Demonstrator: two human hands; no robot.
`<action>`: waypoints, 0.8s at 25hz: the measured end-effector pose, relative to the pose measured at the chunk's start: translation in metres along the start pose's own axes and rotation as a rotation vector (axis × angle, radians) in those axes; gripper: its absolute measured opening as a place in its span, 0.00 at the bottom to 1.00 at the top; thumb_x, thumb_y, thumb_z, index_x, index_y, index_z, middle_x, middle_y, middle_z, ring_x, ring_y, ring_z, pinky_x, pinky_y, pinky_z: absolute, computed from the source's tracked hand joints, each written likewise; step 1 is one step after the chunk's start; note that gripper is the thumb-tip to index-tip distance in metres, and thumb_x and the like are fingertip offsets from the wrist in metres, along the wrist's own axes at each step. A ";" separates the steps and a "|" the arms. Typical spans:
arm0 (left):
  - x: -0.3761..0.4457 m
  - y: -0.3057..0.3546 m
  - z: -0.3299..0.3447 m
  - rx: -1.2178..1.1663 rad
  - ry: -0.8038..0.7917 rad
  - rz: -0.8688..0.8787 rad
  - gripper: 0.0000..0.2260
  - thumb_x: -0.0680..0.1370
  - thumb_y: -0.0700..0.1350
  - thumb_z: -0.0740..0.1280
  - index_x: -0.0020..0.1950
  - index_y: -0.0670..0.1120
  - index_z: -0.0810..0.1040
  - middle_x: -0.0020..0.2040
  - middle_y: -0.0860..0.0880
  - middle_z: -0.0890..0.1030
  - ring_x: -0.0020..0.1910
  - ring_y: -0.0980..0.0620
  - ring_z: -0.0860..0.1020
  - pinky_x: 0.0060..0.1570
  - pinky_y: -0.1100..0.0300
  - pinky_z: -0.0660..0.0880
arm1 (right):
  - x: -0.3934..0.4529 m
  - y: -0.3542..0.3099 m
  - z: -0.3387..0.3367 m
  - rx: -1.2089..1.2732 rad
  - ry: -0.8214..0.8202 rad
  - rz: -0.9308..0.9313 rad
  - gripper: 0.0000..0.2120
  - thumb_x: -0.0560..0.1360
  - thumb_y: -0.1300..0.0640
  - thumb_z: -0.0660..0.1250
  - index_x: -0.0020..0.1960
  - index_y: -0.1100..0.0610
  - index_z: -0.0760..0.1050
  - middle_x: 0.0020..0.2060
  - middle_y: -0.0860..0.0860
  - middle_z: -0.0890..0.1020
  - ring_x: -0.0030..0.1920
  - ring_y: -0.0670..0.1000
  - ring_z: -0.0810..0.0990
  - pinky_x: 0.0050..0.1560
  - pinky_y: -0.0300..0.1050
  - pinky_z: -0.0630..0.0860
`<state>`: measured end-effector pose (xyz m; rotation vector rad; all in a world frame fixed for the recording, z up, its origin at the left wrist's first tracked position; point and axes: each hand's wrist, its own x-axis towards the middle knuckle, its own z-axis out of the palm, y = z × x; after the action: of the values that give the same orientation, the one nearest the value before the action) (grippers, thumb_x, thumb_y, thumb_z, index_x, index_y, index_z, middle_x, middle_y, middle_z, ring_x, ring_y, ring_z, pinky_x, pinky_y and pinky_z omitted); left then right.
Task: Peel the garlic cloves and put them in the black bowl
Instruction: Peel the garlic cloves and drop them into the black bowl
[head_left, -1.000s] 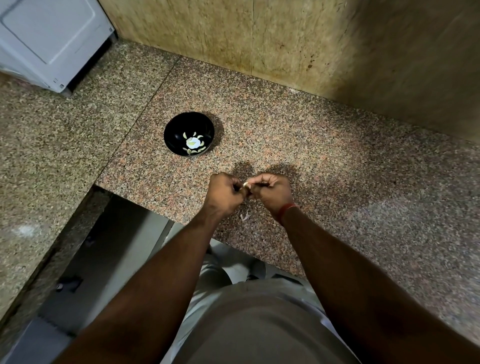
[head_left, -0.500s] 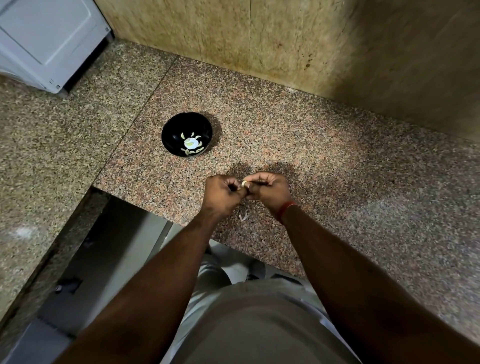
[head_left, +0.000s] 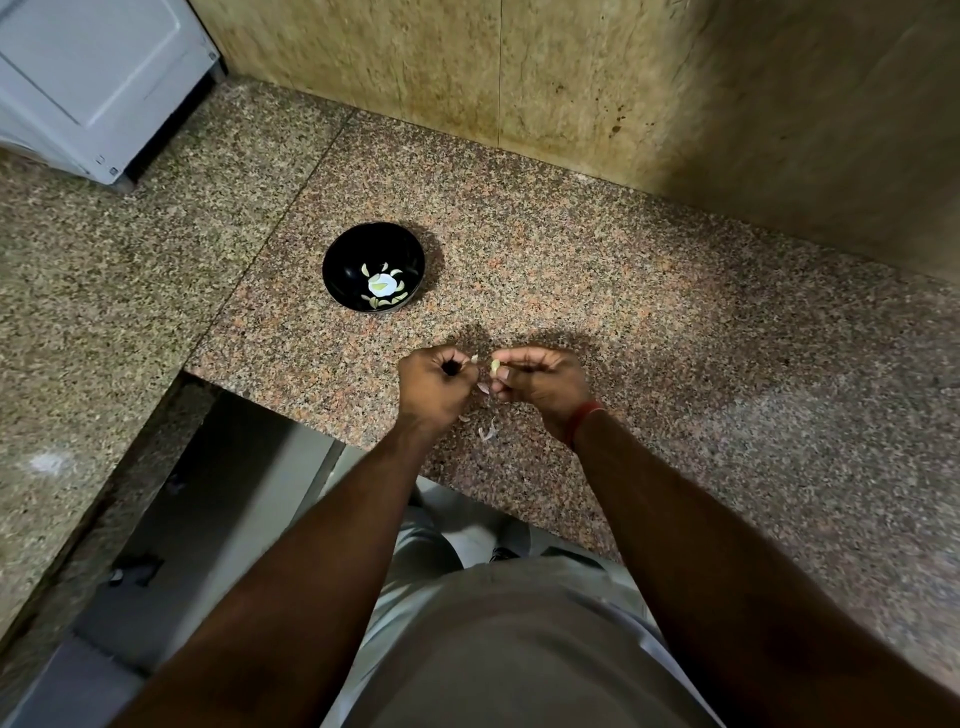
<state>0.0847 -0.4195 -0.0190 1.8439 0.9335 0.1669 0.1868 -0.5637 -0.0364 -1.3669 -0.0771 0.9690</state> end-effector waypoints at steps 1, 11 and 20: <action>0.001 0.000 0.000 -0.022 -0.004 -0.050 0.05 0.75 0.36 0.72 0.41 0.44 0.82 0.39 0.48 0.84 0.38 0.52 0.82 0.37 0.62 0.81 | -0.001 0.001 0.000 0.003 -0.001 0.003 0.14 0.75 0.71 0.71 0.60 0.68 0.80 0.50 0.66 0.85 0.44 0.57 0.85 0.43 0.48 0.84; -0.006 -0.022 -0.002 0.210 0.112 -0.044 0.14 0.81 0.41 0.66 0.35 0.46 0.79 0.27 0.54 0.76 0.24 0.56 0.74 0.22 0.72 0.66 | -0.004 0.006 -0.001 0.016 -0.002 0.046 0.12 0.77 0.72 0.67 0.59 0.67 0.79 0.51 0.61 0.84 0.45 0.52 0.84 0.47 0.48 0.84; -0.014 -0.037 0.005 0.048 0.013 -0.063 0.05 0.75 0.37 0.75 0.43 0.47 0.86 0.39 0.52 0.86 0.36 0.56 0.84 0.41 0.64 0.81 | -0.002 0.025 0.014 -0.038 -0.019 0.077 0.12 0.78 0.72 0.66 0.57 0.62 0.83 0.50 0.58 0.86 0.45 0.52 0.83 0.48 0.47 0.83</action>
<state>0.0589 -0.4259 -0.0482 1.8568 1.0117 0.1188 0.1646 -0.5564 -0.0529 -1.4045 -0.0583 1.0494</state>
